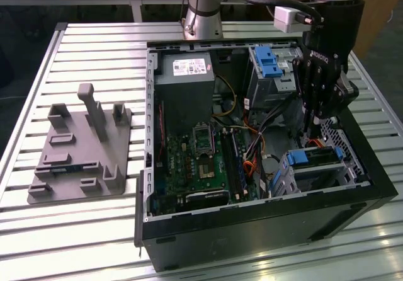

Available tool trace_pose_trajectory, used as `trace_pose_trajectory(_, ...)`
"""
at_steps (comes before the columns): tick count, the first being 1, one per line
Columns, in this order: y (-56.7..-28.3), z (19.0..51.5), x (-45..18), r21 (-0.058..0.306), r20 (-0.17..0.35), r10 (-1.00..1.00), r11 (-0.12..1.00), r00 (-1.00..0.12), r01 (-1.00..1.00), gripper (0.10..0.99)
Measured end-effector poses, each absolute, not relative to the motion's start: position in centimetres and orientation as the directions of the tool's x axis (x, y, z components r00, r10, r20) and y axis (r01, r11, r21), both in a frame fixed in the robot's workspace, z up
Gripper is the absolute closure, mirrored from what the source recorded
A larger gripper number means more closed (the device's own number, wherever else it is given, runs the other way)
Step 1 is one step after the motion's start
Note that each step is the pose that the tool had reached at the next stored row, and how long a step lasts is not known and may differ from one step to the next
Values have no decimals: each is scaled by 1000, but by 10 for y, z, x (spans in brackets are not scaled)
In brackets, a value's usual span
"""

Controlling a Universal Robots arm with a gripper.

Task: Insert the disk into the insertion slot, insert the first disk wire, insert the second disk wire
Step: 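Insert the second disk wire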

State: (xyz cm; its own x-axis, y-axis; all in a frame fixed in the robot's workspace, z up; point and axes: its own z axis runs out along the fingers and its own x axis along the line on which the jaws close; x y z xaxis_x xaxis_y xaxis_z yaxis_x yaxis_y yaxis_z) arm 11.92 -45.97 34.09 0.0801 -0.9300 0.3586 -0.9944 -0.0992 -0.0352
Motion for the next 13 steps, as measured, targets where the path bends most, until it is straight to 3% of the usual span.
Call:
trace_pose_trajectory(5, -458, 341, 121, -25, 368, -926, -100, 83, -995, 890)
trace_pose_trajectory(13, -456, 341, 139, 25, 366, -925, -100, 102, -995, 890)
